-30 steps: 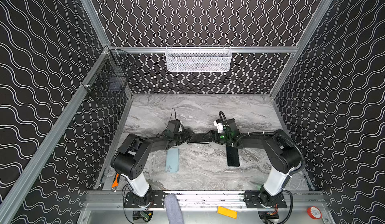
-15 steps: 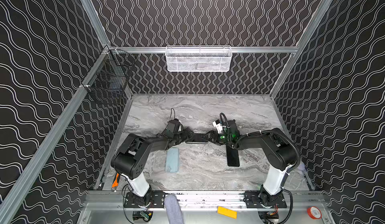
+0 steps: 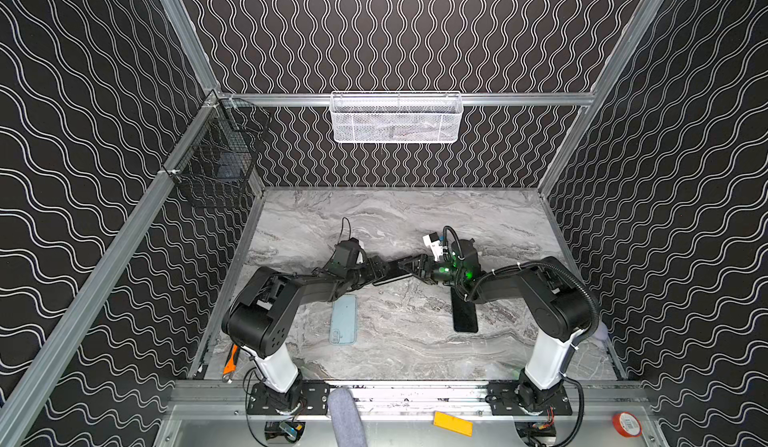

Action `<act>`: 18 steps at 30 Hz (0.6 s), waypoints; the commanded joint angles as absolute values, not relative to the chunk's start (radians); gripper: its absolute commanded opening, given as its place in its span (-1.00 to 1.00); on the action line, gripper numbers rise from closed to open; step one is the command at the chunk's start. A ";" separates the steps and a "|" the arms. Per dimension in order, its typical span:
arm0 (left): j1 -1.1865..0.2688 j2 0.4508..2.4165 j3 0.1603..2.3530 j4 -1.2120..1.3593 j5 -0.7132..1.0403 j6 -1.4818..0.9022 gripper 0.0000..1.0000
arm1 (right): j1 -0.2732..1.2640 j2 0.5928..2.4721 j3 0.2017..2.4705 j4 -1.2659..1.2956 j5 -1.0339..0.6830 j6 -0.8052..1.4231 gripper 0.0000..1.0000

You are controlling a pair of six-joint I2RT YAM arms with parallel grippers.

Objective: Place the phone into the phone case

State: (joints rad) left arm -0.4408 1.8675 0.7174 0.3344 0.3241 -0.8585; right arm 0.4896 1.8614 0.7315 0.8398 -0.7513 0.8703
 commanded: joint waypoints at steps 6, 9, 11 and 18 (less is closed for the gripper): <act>-0.442 1.874 0.706 0.244 0.354 -0.865 0.61 | 0.494 1.871 0.721 0.909 -0.768 0.885 0.37; -0.441 1.872 0.707 0.240 0.351 -0.864 0.61 | 0.492 1.844 0.720 0.840 -0.734 0.843 0.27; -0.442 1.876 0.709 0.247 0.354 -0.867 0.61 | 0.492 1.831 0.726 0.803 -0.721 0.820 0.16; -0.441 1.875 0.707 0.250 0.355 -0.870 0.63 | 0.494 1.821 0.739 0.776 -0.710 0.810 -0.34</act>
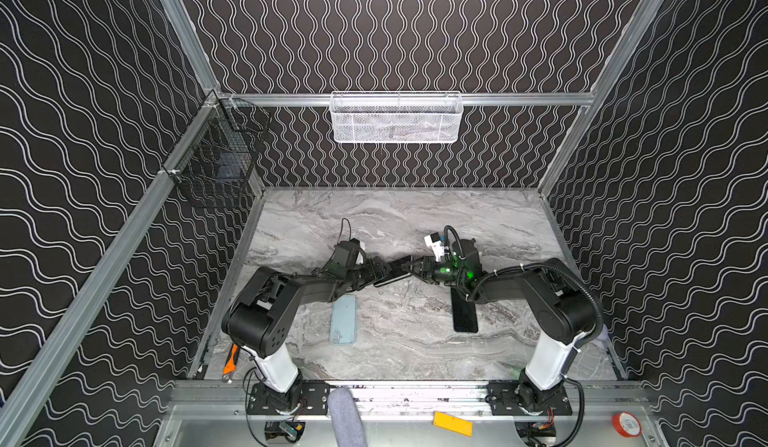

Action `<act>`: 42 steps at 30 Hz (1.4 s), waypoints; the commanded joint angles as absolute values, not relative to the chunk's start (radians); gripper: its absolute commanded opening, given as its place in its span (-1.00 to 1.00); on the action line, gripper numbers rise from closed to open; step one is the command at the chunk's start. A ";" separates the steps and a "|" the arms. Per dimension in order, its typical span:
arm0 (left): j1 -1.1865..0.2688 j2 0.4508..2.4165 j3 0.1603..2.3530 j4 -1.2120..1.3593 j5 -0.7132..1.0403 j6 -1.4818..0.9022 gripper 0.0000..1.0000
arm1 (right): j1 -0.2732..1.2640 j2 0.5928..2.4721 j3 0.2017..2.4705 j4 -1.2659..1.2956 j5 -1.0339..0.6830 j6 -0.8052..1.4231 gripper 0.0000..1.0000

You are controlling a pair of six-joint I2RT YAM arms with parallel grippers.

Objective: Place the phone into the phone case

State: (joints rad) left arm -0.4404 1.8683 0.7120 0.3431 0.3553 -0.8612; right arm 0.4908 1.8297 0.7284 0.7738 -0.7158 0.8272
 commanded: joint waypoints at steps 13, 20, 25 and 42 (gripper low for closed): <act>-0.440 1.881 0.706 0.261 0.359 -0.876 0.66 | 0.497 1.824 0.762 0.720 -0.691 0.779 -0.70; -0.441 1.882 0.708 0.266 0.361 -0.877 0.68 | 0.510 1.813 0.781 0.662 -0.661 0.742 -1.00; -0.441 1.875 0.704 0.269 0.358 -0.879 0.69 | 0.527 1.794 0.807 0.551 -0.587 0.692 -1.00; -0.426 1.769 0.675 0.293 0.346 -0.884 0.80 | 0.491 1.628 0.770 0.495 -0.542 0.700 -1.00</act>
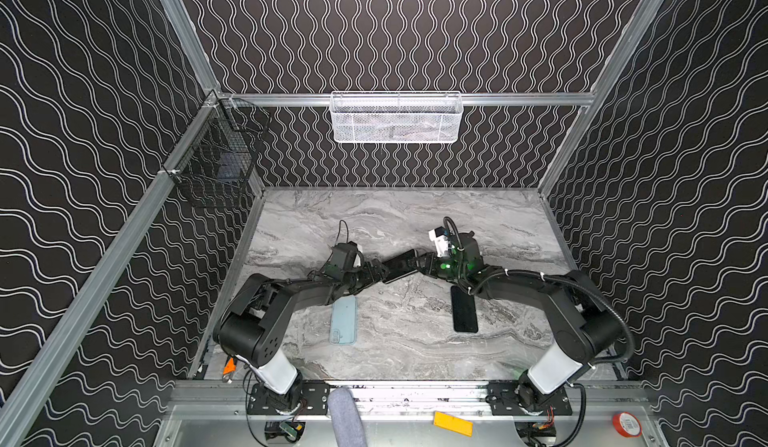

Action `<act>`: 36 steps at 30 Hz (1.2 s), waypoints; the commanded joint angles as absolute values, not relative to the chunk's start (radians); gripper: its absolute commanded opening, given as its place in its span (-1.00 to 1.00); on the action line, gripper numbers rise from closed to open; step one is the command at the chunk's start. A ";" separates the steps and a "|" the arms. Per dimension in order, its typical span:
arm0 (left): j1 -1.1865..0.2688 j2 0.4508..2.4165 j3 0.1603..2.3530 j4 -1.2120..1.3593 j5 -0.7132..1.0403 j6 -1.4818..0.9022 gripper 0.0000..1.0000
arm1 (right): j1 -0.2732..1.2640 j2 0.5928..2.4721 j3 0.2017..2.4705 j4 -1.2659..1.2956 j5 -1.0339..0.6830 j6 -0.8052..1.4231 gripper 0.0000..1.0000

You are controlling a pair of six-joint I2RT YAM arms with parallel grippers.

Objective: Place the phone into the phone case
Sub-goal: 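Lift the cased phone off the table with both grippers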

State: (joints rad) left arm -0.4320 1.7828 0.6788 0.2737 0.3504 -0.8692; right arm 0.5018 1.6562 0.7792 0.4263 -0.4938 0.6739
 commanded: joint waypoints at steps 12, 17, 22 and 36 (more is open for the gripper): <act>-0.393 1.722 0.637 0.501 0.497 -0.899 0.97 | 0.397 1.449 0.720 0.460 -0.594 0.700 -1.00; -0.386 1.732 0.600 0.800 0.631 -1.010 0.97 | 0.365 1.385 0.721 0.441 -0.650 0.694 -1.00; -0.385 1.776 0.601 1.024 0.704 -1.099 0.95 | 0.338 1.371 0.713 0.469 -0.700 0.723 -1.00; -0.429 1.955 0.620 1.288 0.764 -1.214 0.54 | 0.313 1.393 0.679 0.632 -0.784 0.859 -1.00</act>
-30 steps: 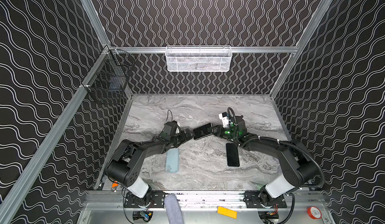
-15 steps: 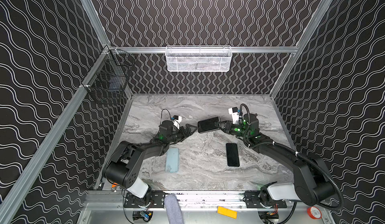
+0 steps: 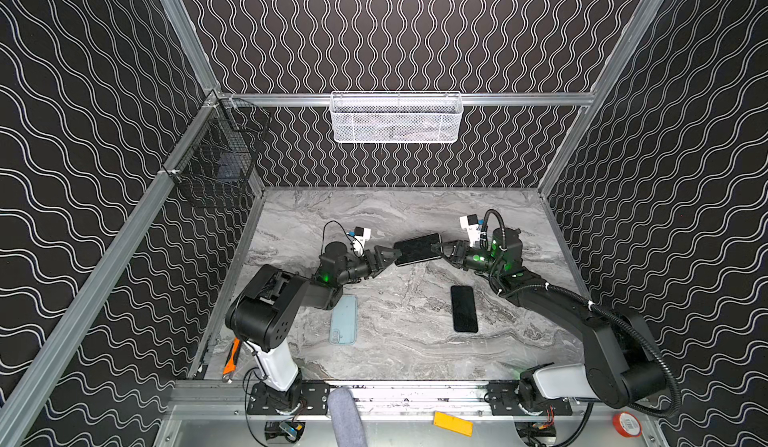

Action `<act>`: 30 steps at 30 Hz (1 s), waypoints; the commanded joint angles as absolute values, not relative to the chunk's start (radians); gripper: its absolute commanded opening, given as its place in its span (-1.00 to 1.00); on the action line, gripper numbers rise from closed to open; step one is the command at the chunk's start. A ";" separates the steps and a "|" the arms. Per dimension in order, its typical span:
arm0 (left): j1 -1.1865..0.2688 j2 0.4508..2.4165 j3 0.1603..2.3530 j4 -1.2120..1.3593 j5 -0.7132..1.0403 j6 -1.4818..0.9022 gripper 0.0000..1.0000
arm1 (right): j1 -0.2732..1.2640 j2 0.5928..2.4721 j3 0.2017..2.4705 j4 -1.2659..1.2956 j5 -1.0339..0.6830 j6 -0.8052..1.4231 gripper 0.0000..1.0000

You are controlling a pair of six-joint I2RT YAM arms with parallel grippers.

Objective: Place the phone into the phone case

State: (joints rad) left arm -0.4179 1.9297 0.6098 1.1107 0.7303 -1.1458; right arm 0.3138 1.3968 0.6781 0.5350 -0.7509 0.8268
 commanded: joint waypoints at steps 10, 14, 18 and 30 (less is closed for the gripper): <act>-0.442 2.002 0.560 1.546 0.776 -1.348 -0.24 | 0.290 1.378 0.680 0.637 -0.792 0.876 -1.00; -0.446 1.985 0.560 1.545 0.789 -1.364 -0.26 | 0.284 1.375 0.683 0.634 -0.794 0.876 -1.00; -0.448 1.970 0.558 1.546 0.790 -1.370 -0.43 | 0.282 1.379 0.685 0.635 -0.795 0.878 -1.00; -0.448 1.963 0.565 1.545 0.797 -1.377 -1.00 | 0.282 1.379 0.696 0.609 -0.806 0.851 -1.00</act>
State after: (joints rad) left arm -0.4442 1.9648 0.5560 1.5269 0.7536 -1.4322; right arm 0.2745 1.3811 0.6827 0.5880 -0.7837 0.8673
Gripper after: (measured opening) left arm 0.087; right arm 0.178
